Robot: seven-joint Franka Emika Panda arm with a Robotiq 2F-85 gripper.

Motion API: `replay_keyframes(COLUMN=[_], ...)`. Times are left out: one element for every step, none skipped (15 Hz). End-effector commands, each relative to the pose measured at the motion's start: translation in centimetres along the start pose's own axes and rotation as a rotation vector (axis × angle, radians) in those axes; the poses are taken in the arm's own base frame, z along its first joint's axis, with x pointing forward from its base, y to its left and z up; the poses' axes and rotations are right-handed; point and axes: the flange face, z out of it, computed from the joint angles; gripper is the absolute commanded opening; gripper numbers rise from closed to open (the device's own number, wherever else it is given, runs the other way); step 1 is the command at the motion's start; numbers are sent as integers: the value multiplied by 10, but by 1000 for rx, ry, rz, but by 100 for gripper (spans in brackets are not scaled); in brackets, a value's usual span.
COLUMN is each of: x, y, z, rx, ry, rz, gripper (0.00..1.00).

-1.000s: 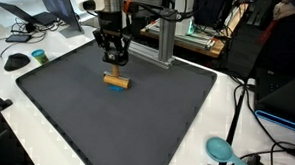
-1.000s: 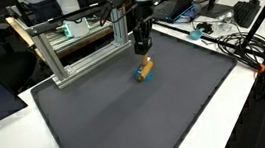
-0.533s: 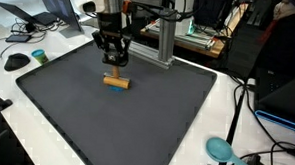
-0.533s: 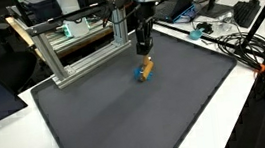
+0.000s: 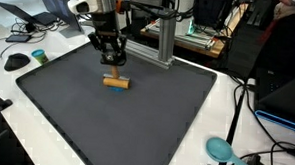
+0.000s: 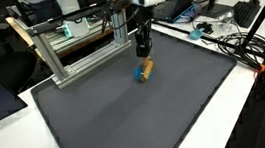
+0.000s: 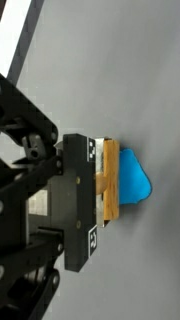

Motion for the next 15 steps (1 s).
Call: replay_keyframes(x=[-6, -6, -6, -5, -4, -3, -2, -1, 0, 0, 0, -1, -2, -3, -5], y=[-6, -9, -12, -16, -20, -24, -27, -30, -32, -34, -35, -36, -36, -35, -35], z=[41, 41, 41, 40, 40, 41, 42, 43, 45, 47, 48, 50, 52, 53, 56], rx=[78, 64, 55, 38, 25, 20, 12, 6, 4, 7, 11, 23, 36, 46, 47], ry=[-76, -97, -112, -126, -138, -145, -152, -159, -166, -169, -167, -162, -160, -158, -164], rz=[-21, -23, -27, -34, -43, -57, -62, -70, -77, -86, -92, -99, -104, -108, -109], gripper=[22, 22, 22, 22, 22, 22, 22, 22, 22, 22, 22, 22, 22, 22, 22])
